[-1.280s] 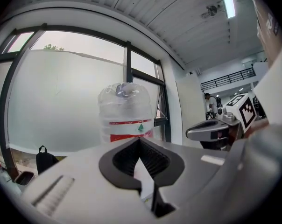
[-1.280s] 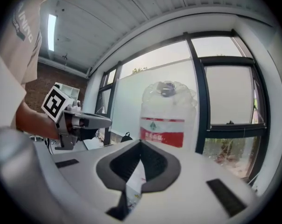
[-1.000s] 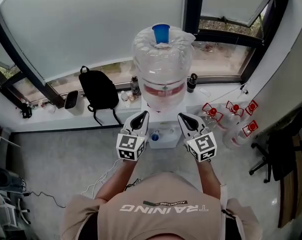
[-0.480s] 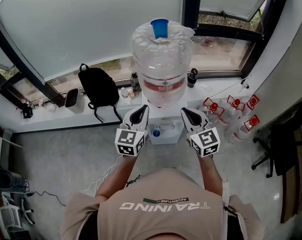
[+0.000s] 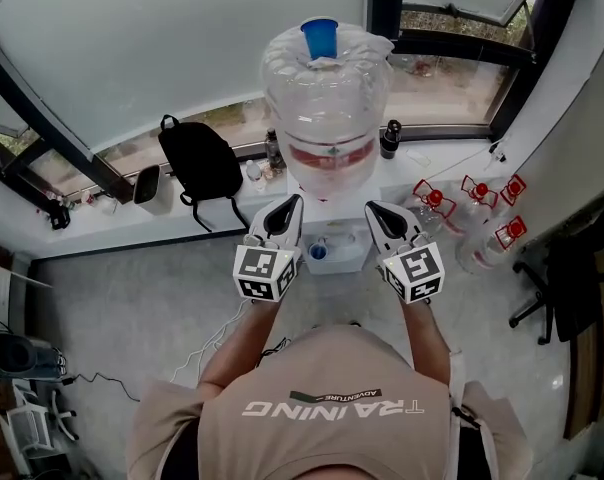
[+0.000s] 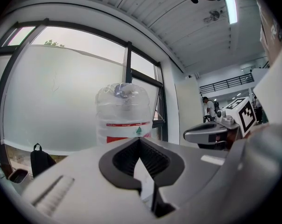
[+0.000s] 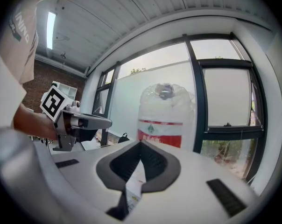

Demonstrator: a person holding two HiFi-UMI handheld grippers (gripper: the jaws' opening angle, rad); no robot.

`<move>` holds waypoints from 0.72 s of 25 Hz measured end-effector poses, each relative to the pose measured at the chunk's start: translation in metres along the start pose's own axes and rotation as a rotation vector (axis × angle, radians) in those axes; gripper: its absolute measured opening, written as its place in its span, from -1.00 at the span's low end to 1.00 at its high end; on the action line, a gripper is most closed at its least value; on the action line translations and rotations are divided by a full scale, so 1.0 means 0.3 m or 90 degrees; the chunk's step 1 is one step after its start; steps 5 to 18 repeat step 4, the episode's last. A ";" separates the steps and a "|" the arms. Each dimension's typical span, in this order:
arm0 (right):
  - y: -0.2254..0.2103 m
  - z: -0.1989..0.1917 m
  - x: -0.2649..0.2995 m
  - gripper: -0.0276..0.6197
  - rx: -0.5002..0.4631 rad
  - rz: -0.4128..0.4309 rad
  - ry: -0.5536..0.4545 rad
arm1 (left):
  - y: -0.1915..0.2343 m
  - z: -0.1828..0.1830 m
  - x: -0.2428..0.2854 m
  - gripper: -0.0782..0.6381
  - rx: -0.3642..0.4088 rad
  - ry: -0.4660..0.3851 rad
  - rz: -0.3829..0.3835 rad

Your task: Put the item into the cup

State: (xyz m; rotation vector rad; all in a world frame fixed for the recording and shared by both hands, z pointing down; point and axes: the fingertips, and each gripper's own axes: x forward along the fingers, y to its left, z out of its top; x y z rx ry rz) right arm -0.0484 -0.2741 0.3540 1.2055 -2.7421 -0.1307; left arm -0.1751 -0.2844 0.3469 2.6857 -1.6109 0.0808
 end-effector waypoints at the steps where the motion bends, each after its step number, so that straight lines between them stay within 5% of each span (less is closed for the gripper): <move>1: -0.002 -0.002 0.004 -0.88 -0.001 0.001 0.000 | 0.000 0.006 0.003 -0.76 0.004 -0.002 0.000; 18: -0.010 -0.012 0.014 -0.88 -0.001 0.003 0.003 | 0.002 0.017 0.012 -0.76 0.017 -0.006 0.002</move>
